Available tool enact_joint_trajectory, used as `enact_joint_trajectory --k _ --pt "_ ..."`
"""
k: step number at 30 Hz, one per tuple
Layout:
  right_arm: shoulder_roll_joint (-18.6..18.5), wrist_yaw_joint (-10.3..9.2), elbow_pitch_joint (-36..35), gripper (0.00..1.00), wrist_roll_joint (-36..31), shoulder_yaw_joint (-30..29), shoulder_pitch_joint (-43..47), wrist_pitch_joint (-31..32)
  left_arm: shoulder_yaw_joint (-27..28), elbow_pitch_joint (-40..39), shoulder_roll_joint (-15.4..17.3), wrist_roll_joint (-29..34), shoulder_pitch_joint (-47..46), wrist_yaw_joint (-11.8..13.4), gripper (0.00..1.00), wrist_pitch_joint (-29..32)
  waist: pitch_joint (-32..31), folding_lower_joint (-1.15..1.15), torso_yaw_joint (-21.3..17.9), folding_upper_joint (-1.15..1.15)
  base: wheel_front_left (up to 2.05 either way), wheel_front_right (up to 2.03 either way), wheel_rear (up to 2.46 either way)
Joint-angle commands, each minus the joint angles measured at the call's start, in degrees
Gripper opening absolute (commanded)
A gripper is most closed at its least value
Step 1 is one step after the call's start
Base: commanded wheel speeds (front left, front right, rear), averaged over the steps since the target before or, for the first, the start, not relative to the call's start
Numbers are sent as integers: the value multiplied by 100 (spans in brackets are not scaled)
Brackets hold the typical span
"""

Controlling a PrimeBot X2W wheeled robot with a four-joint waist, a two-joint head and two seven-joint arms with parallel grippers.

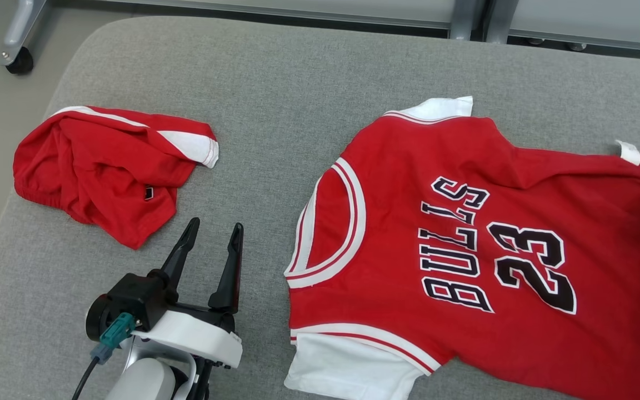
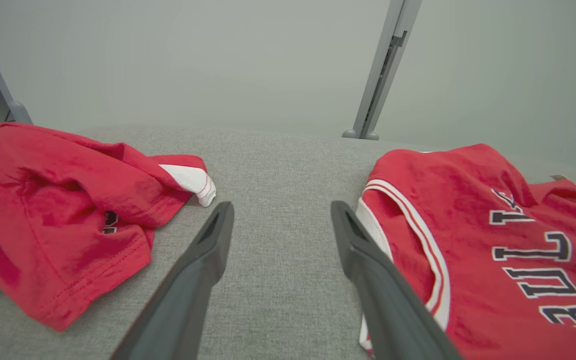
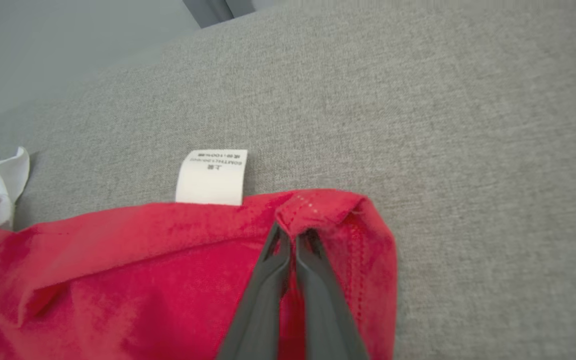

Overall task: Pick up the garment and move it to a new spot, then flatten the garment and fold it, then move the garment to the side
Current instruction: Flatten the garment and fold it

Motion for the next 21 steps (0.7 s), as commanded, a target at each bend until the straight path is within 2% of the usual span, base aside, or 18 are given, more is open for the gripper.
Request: enact_joint_trajectory --k 1,8,17,18,19,20,21 --pt "-104 1 33 0 50 81 -158 -160 26 22 -5 31 -137 -26 100 -41 33 0 2 0 0 0 0" --pt "-227 1 135 0 64 225 -692 -437 -15 -10 -31 81 -260 -51 100 -54 329 0 50 0 0 0 0" --pt "-433 1 747 0 -23 254 -1522 -774 -33 71 -120 136 -485 -145 100 -89 630 0 256 0 0 0 0" --pt "-456 1 817 11 -42 255 -1594 -857 -30 86 -130 136 -502 -149 100 -91 635 0 270 0 0 0 0" --pt "-458 1 886 44 -56 268 -1653 -936 -26 102 -138 143 -512 -157 100 -88 633 0 282 0 0 0 0" --pt "-439 1 967 100 -59 292 -1684 -986 -19 122 -143 145 -513 -165 100 -87 619 0 289 0 0 0 0" --pt "-412 1 1037 100 -55 311 -1713 -1022 -14 142 -144 152 -509 -167 100 -88 599 0 289 0 0 0 0"
